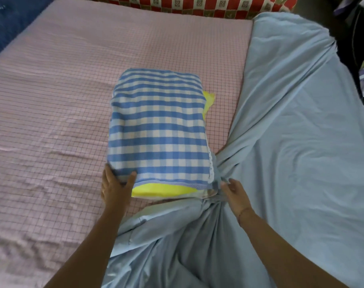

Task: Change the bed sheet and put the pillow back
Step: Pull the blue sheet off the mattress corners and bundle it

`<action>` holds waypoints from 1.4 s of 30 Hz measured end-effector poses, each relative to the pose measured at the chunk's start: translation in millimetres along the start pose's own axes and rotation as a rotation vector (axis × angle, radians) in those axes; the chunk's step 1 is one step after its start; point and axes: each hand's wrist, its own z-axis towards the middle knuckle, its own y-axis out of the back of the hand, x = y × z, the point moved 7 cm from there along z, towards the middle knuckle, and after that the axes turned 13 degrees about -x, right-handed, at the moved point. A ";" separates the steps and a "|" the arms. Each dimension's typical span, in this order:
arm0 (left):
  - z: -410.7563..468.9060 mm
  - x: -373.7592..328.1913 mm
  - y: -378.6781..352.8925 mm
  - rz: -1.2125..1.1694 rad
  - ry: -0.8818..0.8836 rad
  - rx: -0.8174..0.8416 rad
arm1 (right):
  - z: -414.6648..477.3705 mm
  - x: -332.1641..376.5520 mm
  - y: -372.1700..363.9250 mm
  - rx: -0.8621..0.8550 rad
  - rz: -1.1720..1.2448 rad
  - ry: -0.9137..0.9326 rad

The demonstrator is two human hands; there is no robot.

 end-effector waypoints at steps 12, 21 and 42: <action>-124.9 129.8 -18.7 0.592 -0.077 0.273 | -98.2 -182.2 -15.4 0.386 -0.391 -0.033; -169.5 95.1 18.3 0.232 -0.069 0.142 | -129.3 -240.4 -8.5 0.584 -0.702 0.261; -375.2 23.2 -85.9 0.193 0.130 1.162 | -104.7 -266.3 153.3 0.300 0.605 -0.433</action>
